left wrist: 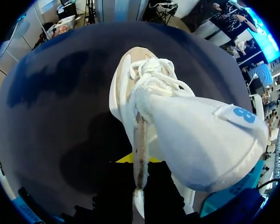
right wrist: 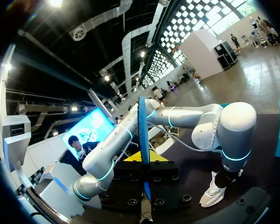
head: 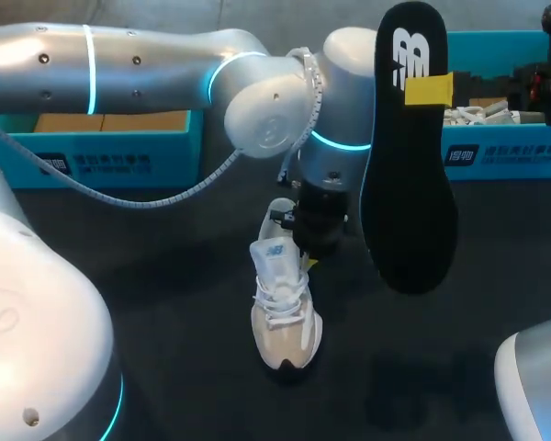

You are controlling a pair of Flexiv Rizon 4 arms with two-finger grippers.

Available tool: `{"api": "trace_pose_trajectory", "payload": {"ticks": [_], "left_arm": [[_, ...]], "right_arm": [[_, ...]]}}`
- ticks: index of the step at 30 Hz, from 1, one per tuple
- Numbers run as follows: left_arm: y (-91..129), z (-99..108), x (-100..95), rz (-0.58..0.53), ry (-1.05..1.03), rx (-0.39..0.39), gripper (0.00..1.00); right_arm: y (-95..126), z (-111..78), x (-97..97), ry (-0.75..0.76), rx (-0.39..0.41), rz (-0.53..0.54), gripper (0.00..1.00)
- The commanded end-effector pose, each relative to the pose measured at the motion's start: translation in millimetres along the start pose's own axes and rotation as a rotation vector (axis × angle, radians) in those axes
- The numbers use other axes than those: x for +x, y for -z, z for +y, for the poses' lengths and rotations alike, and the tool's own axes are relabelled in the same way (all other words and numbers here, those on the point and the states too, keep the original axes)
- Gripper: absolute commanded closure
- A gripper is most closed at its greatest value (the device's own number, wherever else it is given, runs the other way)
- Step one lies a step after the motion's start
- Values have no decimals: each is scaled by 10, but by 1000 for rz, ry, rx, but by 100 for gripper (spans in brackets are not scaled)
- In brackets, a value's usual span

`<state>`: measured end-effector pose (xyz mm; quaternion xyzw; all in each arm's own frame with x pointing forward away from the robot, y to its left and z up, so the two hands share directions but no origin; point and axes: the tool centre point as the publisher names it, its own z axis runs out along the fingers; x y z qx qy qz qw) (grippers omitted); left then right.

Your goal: Take the shoe out of the shoebox, open the shoe tongue, remove and reinsert the insole, then place the shoe into the shoebox

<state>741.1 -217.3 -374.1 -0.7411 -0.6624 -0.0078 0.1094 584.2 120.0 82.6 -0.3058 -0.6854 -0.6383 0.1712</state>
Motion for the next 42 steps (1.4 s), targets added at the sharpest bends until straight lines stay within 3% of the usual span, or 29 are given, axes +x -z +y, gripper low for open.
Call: {"api": "trace_pose_trajectory", "payload": {"ticks": [1, 2, 3, 5, 6, 7, 17, 23, 29, 42], "left_arm": [[-42, 21, -39, -12, 5, -3, 100], [-47, 32, -48, -25, 8, -8, 92], [-51, 41, -57, -32, 10, -11, 65], [-47, 56, -75, -57, 16, -8, 38], [-39, 59, -84, -63, 17, -5, 16], [-23, 60, -88, -76, 16, -2, 0], [314, 85, -143, -267, 29, -9, 0], [630, 200, -203, -471, 77, -5, 0], [993, 242, -141, -710, 106, -3, 0], [1259, 195, 47, -1074, 129, 9, 0]], "right_arm": [[-28, 36, -6, 0, 5, 2, 100], [-28, 36, -6, 0, 5, 2, 100], [-28, 36, -6, 0, 5, 2, 100], [-28, 36, -6, 0, 5, 2, 100], [-28, 36, -6, 0, 5, 2, 100], [-28, 36, -6, 0, 5, 2, 100], [-28, 36, -6, 0, 5, 2, 100], [-28, 36, -6, 0, 5, 2, 100], [-28, 36, -6, 0, 5, 2, 100], [-28, 36, -6, 0, 5, 2, 100]]}}
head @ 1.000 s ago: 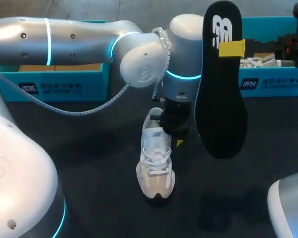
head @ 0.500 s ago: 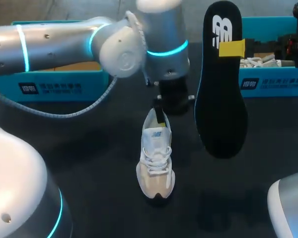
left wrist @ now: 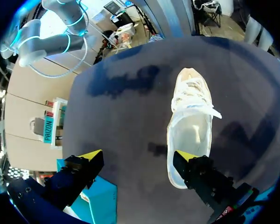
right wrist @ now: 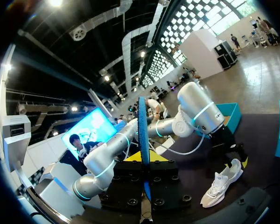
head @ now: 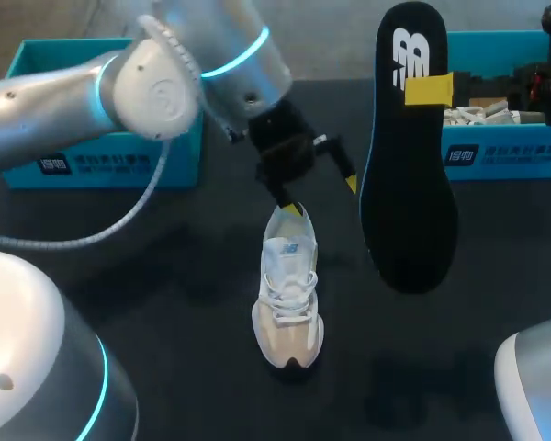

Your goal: Take the shoe out of the shoebox, open the shoe tongue, remove and reinsert the insole, then place the shoe into the shoebox

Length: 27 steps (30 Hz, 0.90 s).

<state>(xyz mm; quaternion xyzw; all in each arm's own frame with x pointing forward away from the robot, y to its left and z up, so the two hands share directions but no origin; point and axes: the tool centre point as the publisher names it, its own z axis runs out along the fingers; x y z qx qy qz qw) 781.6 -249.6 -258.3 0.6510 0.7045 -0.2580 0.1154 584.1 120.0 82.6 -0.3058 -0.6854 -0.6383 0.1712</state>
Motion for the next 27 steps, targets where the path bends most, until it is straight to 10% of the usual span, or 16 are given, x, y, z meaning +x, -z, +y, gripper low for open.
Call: {"api": "trace_pose_trajectory", "payload": {"ticks": [1, 27], "left_arm": [[136, -49, 86, -389, -23, -5, 0], [554, -38, -64, -896, -79, 52, 0]], "right_arm": [[-28, 36, -7, 0, 5, 2, 100], [-28, 36, -7, 0, 5, 2, 100]]}}
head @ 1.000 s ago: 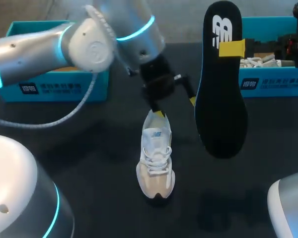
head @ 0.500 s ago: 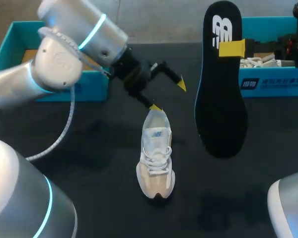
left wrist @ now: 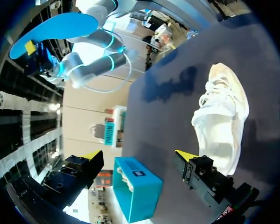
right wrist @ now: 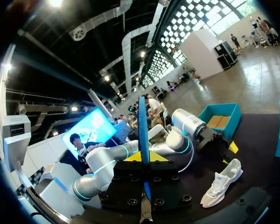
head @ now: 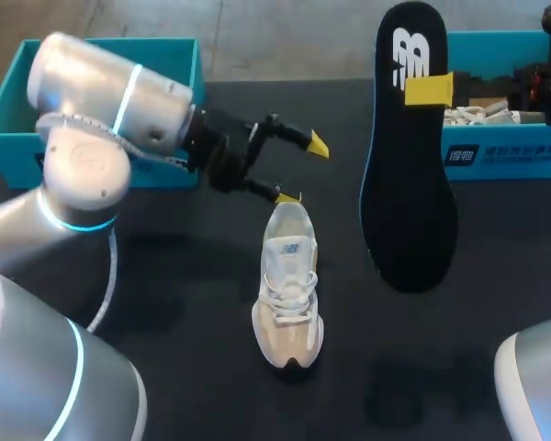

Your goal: Take the shoe out of the shoebox, open the shoe tongue, remove and reinsert the insole, then place the shoe into the shoebox

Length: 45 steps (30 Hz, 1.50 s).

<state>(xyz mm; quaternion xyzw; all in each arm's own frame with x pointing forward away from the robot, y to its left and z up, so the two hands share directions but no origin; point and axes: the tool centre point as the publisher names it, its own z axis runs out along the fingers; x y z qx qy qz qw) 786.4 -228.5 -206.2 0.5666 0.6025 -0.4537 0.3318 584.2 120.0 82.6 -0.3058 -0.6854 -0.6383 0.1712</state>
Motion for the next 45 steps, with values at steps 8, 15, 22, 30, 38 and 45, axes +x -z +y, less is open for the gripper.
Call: {"api": "trace_pose_trajectory", "payload": {"ticks": [8, 15, 22, 30, 38, 45], "left_arm": [[46, 33, -44, -349, -27, 45, 0], [50, 72, -89, -374, -62, 14, 0], [113, 125, -108, -388, -88, -13, 0], [246, 170, -51, -386, -118, -44, 0], [293, 206, -45, -399, -136, -62, 0], [293, 206, -45, -399, -136, -62, 0]], "right_arm": [[-28, 36, -6, 0, 5, 2, 100], [-28, 36, -6, 0, 5, 2, 100], [-28, 36, -6, 0, 5, 2, 100], [-28, 36, -6, 0, 5, 2, 100], [-28, 36, -6, 0, 5, 2, 100], [-28, 36, -6, 0, 5, 2, 100]]}}
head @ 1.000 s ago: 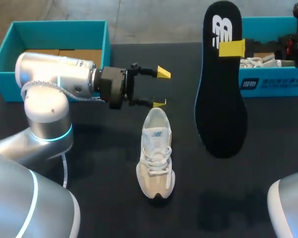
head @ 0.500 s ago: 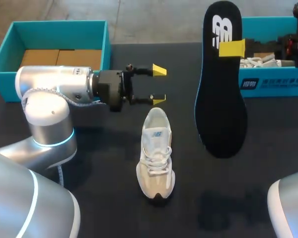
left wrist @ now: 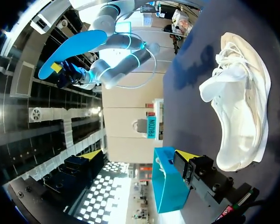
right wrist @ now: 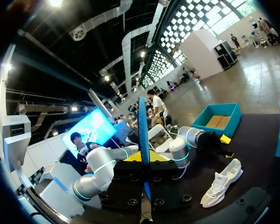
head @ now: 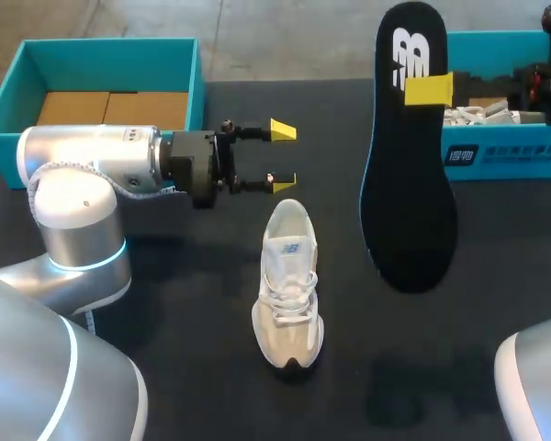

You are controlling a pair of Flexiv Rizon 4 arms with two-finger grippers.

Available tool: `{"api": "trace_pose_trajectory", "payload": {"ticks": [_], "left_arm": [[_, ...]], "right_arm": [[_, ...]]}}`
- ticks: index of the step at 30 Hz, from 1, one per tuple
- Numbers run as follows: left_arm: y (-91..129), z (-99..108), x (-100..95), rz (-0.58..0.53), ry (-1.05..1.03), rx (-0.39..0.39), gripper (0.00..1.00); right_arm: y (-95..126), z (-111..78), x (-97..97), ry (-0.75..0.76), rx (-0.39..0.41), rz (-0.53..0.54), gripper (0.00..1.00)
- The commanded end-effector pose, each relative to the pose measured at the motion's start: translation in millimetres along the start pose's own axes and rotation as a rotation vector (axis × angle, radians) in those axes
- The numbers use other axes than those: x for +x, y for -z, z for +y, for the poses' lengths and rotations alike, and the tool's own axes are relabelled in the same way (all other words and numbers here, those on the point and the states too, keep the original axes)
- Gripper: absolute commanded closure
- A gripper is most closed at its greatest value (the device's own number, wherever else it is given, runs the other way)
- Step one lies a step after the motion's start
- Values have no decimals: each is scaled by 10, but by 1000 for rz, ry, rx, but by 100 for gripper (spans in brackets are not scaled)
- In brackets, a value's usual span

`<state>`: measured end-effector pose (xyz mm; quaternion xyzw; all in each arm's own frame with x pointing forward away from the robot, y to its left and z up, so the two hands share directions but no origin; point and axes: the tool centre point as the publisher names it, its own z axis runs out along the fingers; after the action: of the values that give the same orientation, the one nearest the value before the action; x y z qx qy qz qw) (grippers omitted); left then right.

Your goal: Take the shoe out of the shoebox, open the shoe tongue, remove and reinsert the insole, then place the shoe into the shoebox

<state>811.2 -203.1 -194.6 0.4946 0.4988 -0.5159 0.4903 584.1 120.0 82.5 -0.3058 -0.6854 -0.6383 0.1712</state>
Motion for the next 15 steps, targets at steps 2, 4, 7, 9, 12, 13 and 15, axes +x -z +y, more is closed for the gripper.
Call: {"api": "trace_pose_trajectory", "payload": {"ticks": [2, 4, 7, 9, 12, 13, 15], "left_arm": [[-12, -5, 3, -1, -2, -3, 0], [-12, -5, 3, -1, -2, -3, 0], [-12, -5, 3, -1, -2, -3, 0], [-12, -5, 3, -1, -2, -3, 0], [-12, -5, 3, -1, -2, -3, 0], [-12, -5, 3, -1, -2, -3, 0], [-12, -5, 3, -1, -2, -3, 0]], "right_arm": [[-28, 37, -7, 0, 5, 2, 100], [23, 86, -67, -2, 13, 9, 100], [166, 218, -247, -29, 17, 41, 100], [226, 290, -352, -52, 26, 66, 100], [284, 354, -520, -97, 44, 86, 100], [299, 373, -574, -114, 46, 86, 100], [318, 406, -660, -124, 48, 91, 100]]}}
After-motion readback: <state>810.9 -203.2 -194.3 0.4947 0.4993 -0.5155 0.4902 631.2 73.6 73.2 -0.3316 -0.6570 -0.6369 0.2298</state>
